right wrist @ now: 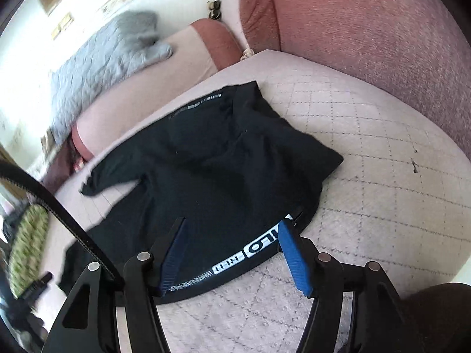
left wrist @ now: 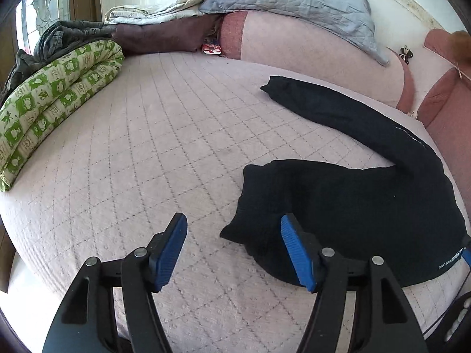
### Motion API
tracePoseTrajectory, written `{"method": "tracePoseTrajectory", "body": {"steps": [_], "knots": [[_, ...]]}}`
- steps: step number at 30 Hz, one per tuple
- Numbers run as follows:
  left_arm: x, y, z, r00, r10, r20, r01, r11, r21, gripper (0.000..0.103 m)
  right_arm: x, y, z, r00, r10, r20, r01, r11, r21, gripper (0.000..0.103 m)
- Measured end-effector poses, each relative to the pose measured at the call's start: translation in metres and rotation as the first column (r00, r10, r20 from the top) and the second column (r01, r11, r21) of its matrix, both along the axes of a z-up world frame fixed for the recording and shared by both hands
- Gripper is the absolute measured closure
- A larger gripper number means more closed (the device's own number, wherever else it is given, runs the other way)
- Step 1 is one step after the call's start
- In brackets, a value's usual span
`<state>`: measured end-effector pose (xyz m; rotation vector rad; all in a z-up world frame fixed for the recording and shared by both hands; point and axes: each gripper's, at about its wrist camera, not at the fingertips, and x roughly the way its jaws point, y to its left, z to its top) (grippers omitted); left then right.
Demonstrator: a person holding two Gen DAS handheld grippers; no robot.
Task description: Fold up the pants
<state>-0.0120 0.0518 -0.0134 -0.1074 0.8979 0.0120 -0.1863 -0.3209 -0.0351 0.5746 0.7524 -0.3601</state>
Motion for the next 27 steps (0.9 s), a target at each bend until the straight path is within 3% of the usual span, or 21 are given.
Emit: {"method": "tracePoseTrajectory", "body": {"steps": [9,15,24,27], "knots": [[-0.002,0.005,-0.007,0.999,0.04,-0.012,-0.04,0.999,0.007,0.037,0.003,0.006,-0.007,0.999,-0.009,-0.034,0.007,0.999,-0.043,0.026],[-0.006,0.011,-0.005,0.997,0.071,-0.005,-0.071,0.997,-0.004,0.037,0.0,0.008,-0.009,0.999,-0.023,-0.04,0.021,0.999,-0.049,0.026],[-0.014,0.013,0.003,0.996,0.091,0.012,-0.091,0.996,-0.011,0.037,-0.023,0.04,0.028,0.999,-0.036,0.029,0.042,0.972,-0.233,0.026],[-0.011,0.013,0.012,0.998,0.053,-0.015,-0.054,0.996,-0.074,0.037,-0.028,0.046,0.058,0.996,0.003,0.093,0.023,0.958,-0.285,0.024]]}}
